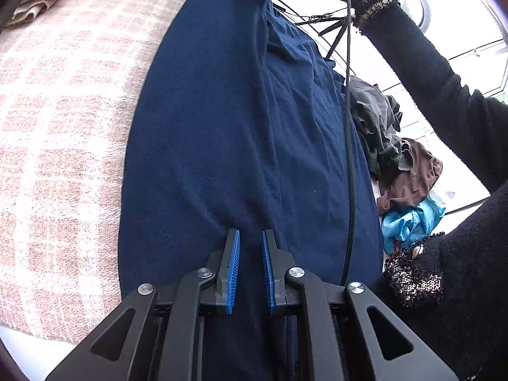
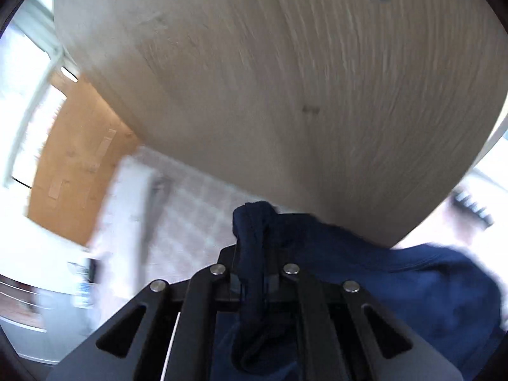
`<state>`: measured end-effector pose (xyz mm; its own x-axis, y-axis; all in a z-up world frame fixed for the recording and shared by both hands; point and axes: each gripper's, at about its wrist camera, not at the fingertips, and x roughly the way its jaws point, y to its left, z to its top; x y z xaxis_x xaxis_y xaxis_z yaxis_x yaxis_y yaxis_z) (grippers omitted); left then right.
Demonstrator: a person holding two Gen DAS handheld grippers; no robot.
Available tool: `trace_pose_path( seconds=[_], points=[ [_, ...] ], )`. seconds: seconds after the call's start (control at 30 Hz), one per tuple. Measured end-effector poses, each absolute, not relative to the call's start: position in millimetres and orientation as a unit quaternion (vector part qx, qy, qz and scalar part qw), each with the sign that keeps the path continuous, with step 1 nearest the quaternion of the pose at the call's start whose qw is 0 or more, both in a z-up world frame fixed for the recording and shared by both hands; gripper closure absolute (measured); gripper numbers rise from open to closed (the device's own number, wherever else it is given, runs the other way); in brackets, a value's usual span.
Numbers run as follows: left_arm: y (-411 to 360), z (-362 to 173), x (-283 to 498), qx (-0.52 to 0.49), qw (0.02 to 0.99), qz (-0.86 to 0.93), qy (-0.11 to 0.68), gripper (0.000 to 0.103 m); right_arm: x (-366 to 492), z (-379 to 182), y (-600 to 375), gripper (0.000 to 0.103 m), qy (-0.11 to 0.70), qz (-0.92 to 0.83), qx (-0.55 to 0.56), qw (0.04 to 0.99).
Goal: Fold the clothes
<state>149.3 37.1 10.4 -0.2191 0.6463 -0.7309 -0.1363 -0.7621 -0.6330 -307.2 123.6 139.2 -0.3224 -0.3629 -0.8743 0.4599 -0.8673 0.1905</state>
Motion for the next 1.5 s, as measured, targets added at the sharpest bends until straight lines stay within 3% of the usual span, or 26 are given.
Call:
trace_pose_path(
  seconds=[0.03, 0.1, 0.17, 0.3, 0.4, 0.53, 0.77, 1.0, 1.2, 1.5],
  points=[
    [37, 11, 149, -0.567, 0.261, 0.748, -0.224, 0.089, -300, 144, 115, 0.086, 0.096, -0.827, 0.5, 0.237],
    [38, 11, 150, -0.567, 0.26, 0.749, -0.222, 0.089, -290, 154, 106, 0.068, 0.151, -0.84, 0.469, 0.227],
    [39, 12, 150, -0.568, 0.258, 0.75, -0.219, 0.089, -281, 164, 98, 0.064, 0.197, -0.848, 0.44, 0.22],
    [42, 16, 152, -0.574, 0.249, 0.754, -0.201, 0.089, -271, 186, 121, 0.064, 0.154, -0.853, 0.436, 0.241],
    [40, 26, 163, -0.577, 0.229, 0.766, -0.17, 0.089, -248, 207, 155, 0.064, 0.078, -0.852, 0.439, 0.274],
    [7, 45, 195, -0.56, 0.185, 0.784, -0.194, 0.089, -203, 222, 219, 0.064, -0.025, -0.832, 0.458, 0.312],
    [-37, 58, 260, -0.549, 0.125, 0.791, -0.238, 0.087, -70, 187, 317, 0.063, -0.08, -0.827, 0.492, 0.258],
    [-33, 38, 288, -0.568, 0.153, 0.784, -0.199, 0.086, 78, 126, 385, 0.063, -0.171, -0.787, 0.552, 0.217],
    [-21, 48, 311, -0.543, 0.196, 0.798, -0.171, 0.086, 161, 80, 303, 0.063, -0.14, -0.759, 0.582, 0.257],
    [58, 41, 332, -0.498, 0.218, 0.835, -0.082, 0.082, 71, 45, 194, 0.063, -0.05, -0.754, 0.609, 0.242]
  ],
)
